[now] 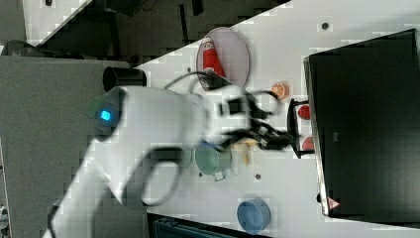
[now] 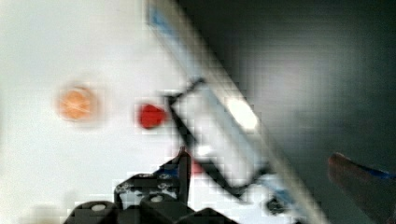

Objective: Pick banana from table and place on oven.

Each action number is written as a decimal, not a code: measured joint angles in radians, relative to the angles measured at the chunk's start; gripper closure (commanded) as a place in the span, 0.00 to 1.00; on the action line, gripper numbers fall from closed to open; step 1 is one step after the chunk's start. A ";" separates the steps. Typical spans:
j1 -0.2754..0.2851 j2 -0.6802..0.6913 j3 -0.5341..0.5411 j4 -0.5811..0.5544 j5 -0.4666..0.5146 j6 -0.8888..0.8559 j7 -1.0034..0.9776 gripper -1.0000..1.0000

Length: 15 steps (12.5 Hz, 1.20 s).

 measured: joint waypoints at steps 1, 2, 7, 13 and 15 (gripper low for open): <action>0.002 -0.021 0.062 0.006 0.015 0.001 0.058 0.00; 0.022 -0.053 0.114 0.006 0.016 0.002 0.126 0.00; 0.149 -0.233 0.333 0.000 0.050 -0.149 0.540 0.00; 0.194 -0.368 0.367 0.008 0.022 -0.261 0.649 0.00; 0.166 -0.376 0.329 0.008 -0.005 -0.270 0.673 0.00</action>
